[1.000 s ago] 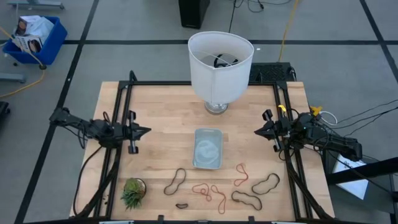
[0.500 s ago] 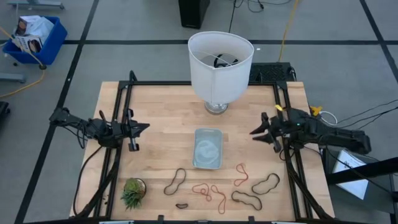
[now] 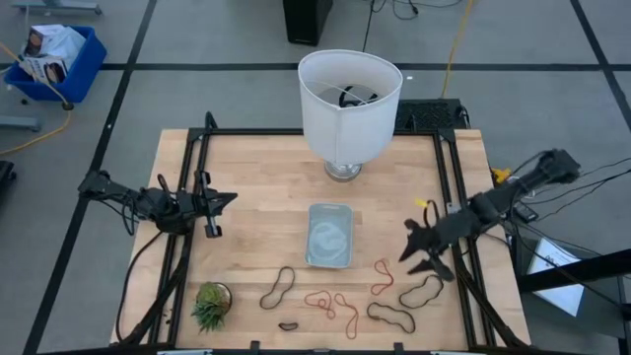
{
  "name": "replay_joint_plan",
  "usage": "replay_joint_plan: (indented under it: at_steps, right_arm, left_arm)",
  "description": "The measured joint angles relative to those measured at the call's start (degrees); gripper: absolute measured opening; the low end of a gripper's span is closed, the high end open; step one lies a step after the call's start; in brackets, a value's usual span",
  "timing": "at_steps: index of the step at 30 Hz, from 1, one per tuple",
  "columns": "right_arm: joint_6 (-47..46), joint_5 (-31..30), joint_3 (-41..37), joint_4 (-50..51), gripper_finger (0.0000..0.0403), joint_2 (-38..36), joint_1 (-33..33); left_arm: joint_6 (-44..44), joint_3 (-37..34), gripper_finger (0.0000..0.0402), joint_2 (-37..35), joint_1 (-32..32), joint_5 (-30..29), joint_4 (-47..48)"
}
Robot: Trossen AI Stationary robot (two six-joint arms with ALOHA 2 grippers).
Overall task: Pick and place rubber bands into bin
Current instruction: Put the black rubber band into the gray bin
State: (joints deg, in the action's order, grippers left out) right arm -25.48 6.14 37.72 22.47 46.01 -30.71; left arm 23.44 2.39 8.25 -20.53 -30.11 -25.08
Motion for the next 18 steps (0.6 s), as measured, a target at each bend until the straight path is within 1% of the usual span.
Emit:
replay_joint_plan:
  at_steps: [2, 5, 8, 11, 14, 18]
  right_arm:
    - [-4.04, -2.88, 1.88, 2.48, 0.0185, 3.34, -4.17]
    - [-9.38, -6.12, 2.31, 6.29, 0.0185, 7.78, -8.53]
    - [-13.81, -6.41, 2.40, 9.05, 0.0185, 12.16, -10.70]
    - [-14.00, -6.86, 2.40, 11.21, 0.0185, 16.66, -11.84]
    - [-11.51, -8.04, 2.41, 11.06, 0.0185, 20.73, -12.93]
    - [-10.95, -6.01, 2.41, 11.13, 0.0185, 25.99, -14.25]
  left_arm:
    - [-0.25, 0.00, 0.0008, 0.00, 0.00, 0.02, 0.06]
    - [-1.67, 0.02, 0.0008, 0.00, 0.00, 0.02, 0.43]
    - [-2.89, 0.02, 0.0008, -0.02, 0.00, 0.02, 1.14]
    - [-3.23, 0.02, 0.0008, 0.00, 0.00, 0.04, 1.49]
    - [-3.23, 0.02, 0.0008, 0.00, 0.00, 0.04, 1.55]
    - [-3.19, 0.02, 0.0008, 0.00, 0.00, 0.04, 1.55]
